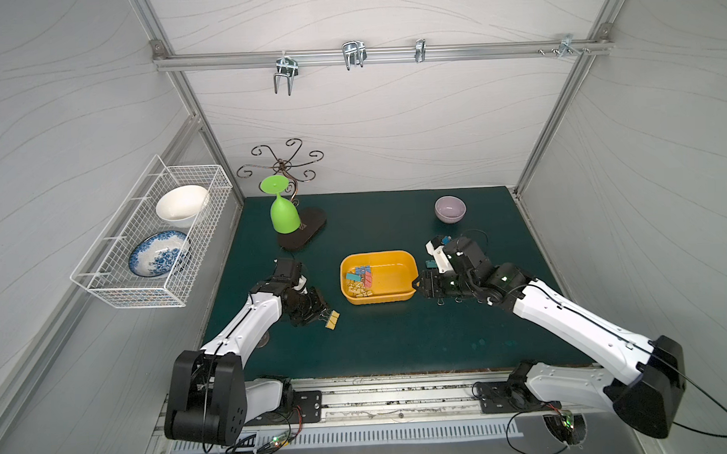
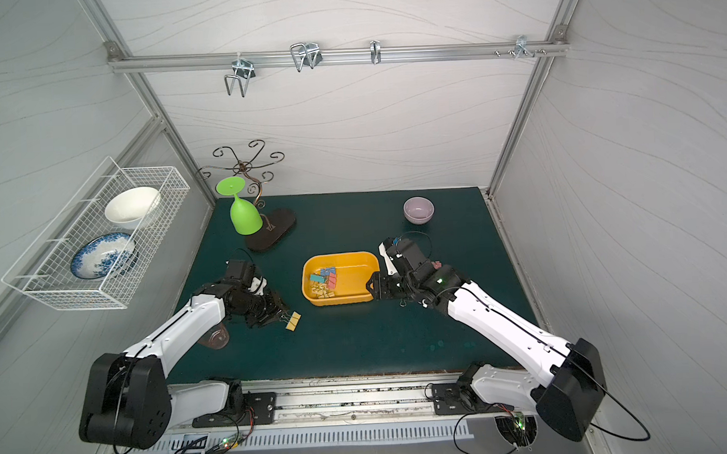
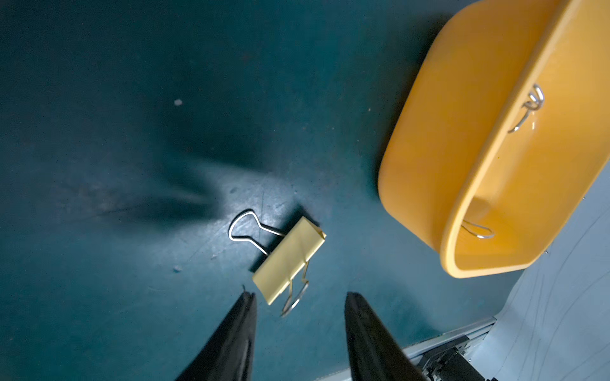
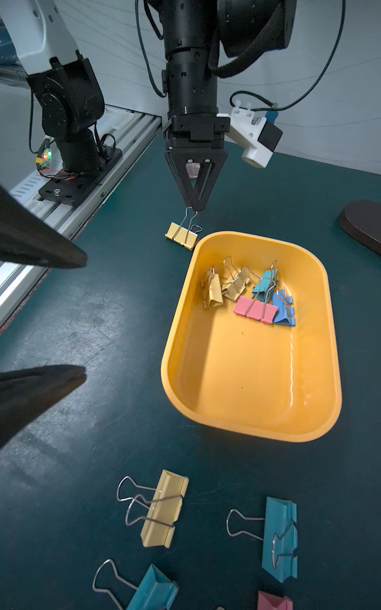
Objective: Take out the binder clips from the storage box
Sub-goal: Pick up the binder clip at the center of the board.
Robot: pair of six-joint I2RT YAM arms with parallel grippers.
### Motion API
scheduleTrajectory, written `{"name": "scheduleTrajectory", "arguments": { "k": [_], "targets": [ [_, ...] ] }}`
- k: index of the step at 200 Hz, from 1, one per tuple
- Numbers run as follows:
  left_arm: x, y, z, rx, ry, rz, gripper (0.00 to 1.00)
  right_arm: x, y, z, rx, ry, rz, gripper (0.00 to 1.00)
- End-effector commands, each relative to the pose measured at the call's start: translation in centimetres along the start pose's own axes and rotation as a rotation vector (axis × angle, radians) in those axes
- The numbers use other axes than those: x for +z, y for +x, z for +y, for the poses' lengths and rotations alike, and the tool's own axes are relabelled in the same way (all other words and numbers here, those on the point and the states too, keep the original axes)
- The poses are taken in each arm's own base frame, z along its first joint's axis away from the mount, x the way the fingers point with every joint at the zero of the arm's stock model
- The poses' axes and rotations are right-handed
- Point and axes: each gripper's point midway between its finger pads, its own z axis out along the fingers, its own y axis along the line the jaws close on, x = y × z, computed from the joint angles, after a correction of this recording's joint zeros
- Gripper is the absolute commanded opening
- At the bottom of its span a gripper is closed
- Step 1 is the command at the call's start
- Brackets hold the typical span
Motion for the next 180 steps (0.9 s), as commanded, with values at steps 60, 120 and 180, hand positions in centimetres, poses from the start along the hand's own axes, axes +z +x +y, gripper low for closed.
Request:
{"name": "scheduleTrajectory", "arguments": {
  "k": [60, 120, 180],
  "targets": [
    [0.7, -1.6, -0.8, -0.003, 0.024, -0.017, 0.32, -0.5, -0.4, -0.2, 0.037, 0.012, -0.015, 0.52],
    [1.4, -1.1, -0.5, -0.022, 0.031, 0.002, 0.22, 0.0, -0.1, -1.0, 0.064, 0.040, 0.012, 0.52],
    [1.4, 0.1, 0.0, -0.051, 0.050, 0.003, 0.30, 0.4, 0.4, -1.6, 0.080, 0.058, 0.036, 0.52]
  ]
}}
